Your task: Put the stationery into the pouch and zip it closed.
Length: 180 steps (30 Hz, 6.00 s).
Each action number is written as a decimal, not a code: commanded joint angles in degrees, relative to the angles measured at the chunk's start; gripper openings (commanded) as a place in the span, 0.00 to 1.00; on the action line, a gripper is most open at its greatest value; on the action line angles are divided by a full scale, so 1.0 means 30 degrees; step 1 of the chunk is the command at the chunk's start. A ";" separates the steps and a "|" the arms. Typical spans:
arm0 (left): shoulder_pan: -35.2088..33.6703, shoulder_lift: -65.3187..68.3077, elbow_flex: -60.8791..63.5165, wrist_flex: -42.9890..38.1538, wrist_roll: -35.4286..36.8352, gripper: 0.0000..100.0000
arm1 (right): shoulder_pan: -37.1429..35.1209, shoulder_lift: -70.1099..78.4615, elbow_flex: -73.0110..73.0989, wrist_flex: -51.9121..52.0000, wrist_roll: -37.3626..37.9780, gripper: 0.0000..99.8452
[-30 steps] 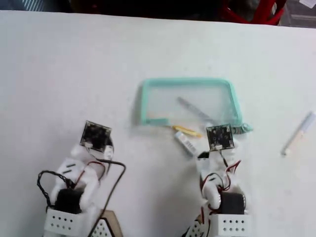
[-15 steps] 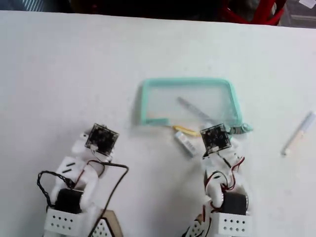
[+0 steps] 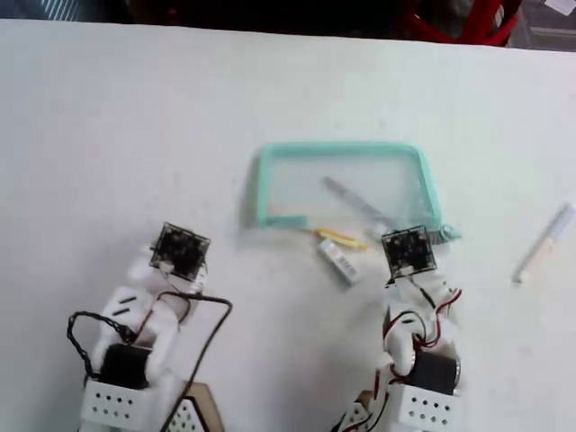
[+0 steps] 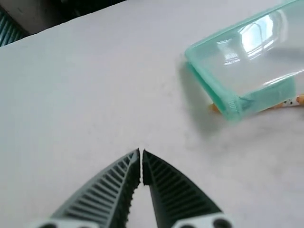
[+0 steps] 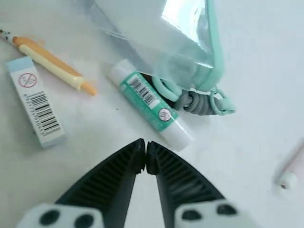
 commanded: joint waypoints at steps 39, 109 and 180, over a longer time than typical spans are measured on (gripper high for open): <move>-0.1685 -0.0161 -0.1026 0.3897 -0.6886 0.03 | -0.0015 0.0044 -0.4190 0.1597 0.2520 0.13; -0.0923 -0.0161 -0.0059 0.2755 -0.7062 0.03 | -0.0864 4.7780 -4.6125 1.3524 -0.2549 0.40; -0.0923 -0.0161 -0.0059 0.2813 -0.7062 0.03 | 0.5495 4.9978 -4.9348 1.3700 -0.1465 0.27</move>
